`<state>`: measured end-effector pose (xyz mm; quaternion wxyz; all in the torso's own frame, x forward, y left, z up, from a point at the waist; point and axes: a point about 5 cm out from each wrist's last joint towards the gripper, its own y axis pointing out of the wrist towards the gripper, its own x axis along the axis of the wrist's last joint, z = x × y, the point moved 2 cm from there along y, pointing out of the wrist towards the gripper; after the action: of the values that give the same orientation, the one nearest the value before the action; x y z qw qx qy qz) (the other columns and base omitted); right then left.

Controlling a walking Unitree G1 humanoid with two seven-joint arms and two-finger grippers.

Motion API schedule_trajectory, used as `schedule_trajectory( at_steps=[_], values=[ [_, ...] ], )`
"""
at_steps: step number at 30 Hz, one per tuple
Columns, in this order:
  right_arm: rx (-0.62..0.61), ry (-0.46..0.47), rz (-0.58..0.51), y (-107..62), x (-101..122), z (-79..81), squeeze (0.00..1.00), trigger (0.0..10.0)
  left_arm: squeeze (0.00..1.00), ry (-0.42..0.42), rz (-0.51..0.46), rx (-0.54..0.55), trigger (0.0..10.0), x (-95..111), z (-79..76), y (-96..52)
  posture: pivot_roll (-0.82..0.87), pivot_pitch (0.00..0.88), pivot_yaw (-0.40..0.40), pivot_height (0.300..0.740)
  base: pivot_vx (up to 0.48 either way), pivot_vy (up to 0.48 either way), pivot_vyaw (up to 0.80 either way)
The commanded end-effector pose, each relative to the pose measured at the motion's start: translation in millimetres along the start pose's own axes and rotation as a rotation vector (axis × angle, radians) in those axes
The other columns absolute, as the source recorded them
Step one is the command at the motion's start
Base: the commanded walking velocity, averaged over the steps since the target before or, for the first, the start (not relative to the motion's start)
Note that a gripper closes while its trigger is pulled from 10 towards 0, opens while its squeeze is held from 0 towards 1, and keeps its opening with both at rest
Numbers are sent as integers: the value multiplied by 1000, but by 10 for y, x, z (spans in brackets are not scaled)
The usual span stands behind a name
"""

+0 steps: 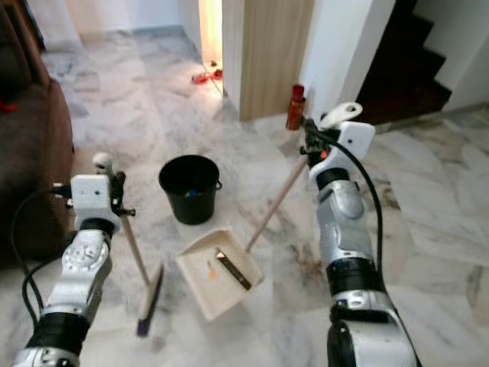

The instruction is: Sweep floor

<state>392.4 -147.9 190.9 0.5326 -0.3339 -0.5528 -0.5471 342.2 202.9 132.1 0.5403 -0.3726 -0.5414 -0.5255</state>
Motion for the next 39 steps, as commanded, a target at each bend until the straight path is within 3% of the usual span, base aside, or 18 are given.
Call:
schedule_trajectory(
  at_steps=[1,11,18,23,32,39],
  values=[
    [28,53,-153,35,341,19,0,10000,0,9,-68,-10,10000,170,-34,49,13,0,-42,740,412,0,0],
    [85,101,-272,63,612,165,0,10000,0,7,-69,-9,10000,170,-35,48,12,0,-44,740,415,0,0],
    [130,94,-268,54,613,274,0,10000,0,8,-71,-7,10000,172,-38,50,13,0,-45,740,415,0,201],
    [132,105,-259,47,598,282,0,10000,0,8,-71,-6,10000,172,-38,47,12,0,-45,740,412,0,714],
    [140,93,-258,43,607,282,0,10000,0,7,-74,1,10000,173,-31,44,12,0,-47,740,414,0,49],
    [146,89,-254,42,607,287,0,10000,0,2,-80,5,10000,181,-26,43,12,0,-47,740,138,0,782]
  ],
)
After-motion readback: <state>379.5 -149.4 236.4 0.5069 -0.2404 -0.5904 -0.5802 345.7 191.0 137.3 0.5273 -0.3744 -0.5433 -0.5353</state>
